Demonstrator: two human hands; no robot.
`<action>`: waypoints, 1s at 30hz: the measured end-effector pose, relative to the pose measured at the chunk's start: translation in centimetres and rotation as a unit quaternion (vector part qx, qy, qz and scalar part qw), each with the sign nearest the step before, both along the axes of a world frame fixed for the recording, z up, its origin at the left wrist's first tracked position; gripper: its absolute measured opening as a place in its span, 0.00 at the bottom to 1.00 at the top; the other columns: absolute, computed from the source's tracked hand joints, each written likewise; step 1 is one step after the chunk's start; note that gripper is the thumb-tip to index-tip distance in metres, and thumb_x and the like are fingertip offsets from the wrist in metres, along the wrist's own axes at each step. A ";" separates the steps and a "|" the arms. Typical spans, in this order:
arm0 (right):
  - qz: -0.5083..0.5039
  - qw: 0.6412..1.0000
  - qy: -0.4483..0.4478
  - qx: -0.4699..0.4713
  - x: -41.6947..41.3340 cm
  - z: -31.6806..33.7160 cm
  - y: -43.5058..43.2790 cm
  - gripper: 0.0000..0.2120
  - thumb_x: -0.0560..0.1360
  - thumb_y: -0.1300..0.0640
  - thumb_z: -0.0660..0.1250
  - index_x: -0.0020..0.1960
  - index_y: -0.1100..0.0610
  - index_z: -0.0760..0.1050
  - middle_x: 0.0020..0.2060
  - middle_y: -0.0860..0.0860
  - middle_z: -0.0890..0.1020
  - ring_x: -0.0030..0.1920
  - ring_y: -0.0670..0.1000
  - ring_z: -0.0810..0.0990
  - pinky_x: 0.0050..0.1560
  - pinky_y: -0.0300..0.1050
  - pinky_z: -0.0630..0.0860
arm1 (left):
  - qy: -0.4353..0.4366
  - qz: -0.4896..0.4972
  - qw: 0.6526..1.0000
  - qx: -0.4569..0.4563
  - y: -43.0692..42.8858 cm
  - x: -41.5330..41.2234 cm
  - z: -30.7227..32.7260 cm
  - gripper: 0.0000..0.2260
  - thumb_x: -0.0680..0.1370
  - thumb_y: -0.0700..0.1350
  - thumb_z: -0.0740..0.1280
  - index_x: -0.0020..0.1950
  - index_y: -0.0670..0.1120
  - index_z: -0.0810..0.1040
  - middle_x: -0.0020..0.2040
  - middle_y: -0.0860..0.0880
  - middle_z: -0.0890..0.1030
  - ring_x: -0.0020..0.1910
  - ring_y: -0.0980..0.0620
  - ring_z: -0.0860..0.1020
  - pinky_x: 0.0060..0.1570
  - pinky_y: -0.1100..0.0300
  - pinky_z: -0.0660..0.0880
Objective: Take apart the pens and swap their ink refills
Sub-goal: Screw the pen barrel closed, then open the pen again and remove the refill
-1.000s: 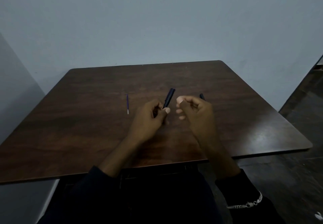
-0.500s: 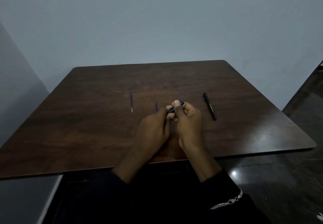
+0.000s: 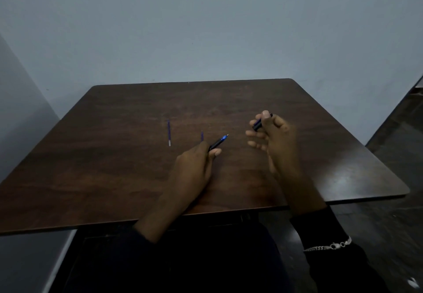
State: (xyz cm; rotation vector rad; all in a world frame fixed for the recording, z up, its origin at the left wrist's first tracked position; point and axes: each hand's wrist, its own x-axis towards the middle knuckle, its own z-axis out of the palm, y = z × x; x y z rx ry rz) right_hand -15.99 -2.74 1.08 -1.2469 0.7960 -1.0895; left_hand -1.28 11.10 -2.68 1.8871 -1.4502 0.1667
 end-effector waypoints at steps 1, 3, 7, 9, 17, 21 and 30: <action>-0.009 0.999 0.032 -0.016 -0.2 -0.2 -0.3 0.11 0.83 0.49 0.65 0.49 0.55 0.81 0.42 0.53 0.86 0.37 0.49 0.86 0.33 0.41 0.81 | -0.001 -0.001 1.000 0.000 0.1 0.4 -0.1 0.14 0.85 0.50 0.63 0.46 0.42 0.75 0.39 0.46 0.81 0.37 0.42 0.79 0.37 0.55 0.65; -0.016 0.993 0.106 -0.052 -0.6 -0.7 -1.1 0.08 0.82 0.54 0.68 0.49 0.57 0.82 0.39 0.55 0.84 0.32 0.47 0.83 0.31 0.38 0.79 | 0.002 -0.006 1.000 0.007 0.4 1.5 -0.3 0.12 0.85 0.48 0.63 0.47 0.42 0.75 0.40 0.47 0.80 0.38 0.44 0.79 0.38 0.56 0.65; 0.013 0.963 0.259 -0.074 -0.2 -1.3 -2.3 0.08 0.76 0.62 0.74 0.54 0.63 0.80 0.39 0.58 0.84 0.33 0.51 0.84 0.30 0.39 0.80 | 0.007 -0.002 1.000 0.014 1.0 3.7 -0.4 0.09 0.85 0.46 0.63 0.49 0.42 0.76 0.42 0.49 0.78 0.40 0.43 0.78 0.41 0.54 0.68; 0.017 0.949 0.309 -0.055 0.4 -1.8 -2.4 0.12 0.73 0.61 0.78 0.52 0.64 0.80 0.41 0.58 0.85 0.35 0.53 0.87 0.29 0.40 0.81 | 0.014 0.011 1.000 0.007 1.4 4.2 -0.5 0.10 0.85 0.47 0.62 0.49 0.43 0.76 0.41 0.51 0.76 0.39 0.46 0.77 0.41 0.55 0.67; 0.000 0.912 0.399 -0.091 1.8 -3.3 -2.6 0.12 0.69 0.57 0.80 0.42 0.65 0.81 0.25 0.53 0.84 0.27 0.50 0.86 0.41 0.54 0.86 | 0.036 0.010 0.999 -0.001 1.9 4.0 -0.4 0.09 0.85 0.44 0.63 0.51 0.39 0.79 0.40 0.49 0.78 0.39 0.45 0.78 0.41 0.49 0.73; -0.008 0.914 0.400 -0.071 1.9 -3.3 -2.6 0.11 0.70 0.56 0.80 0.41 0.60 0.79 0.26 0.52 0.84 0.25 0.46 0.85 0.39 0.49 0.86 | 0.044 0.013 0.999 -0.004 2.0 3.9 -0.4 0.10 0.86 0.44 0.63 0.55 0.39 0.80 0.40 0.48 0.80 0.39 0.46 0.78 0.41 0.49 0.73; -0.038 0.919 0.380 -0.097 1.8 -4.2 -2.3 0.09 0.72 0.55 0.77 0.39 0.59 0.81 0.23 0.51 0.83 0.26 0.49 0.85 0.36 0.45 0.84 | 0.044 0.018 0.999 0.002 1.9 4.0 -0.7 0.10 0.85 0.44 0.63 0.49 0.40 0.79 0.39 0.50 0.78 0.38 0.47 0.77 0.39 0.52 0.70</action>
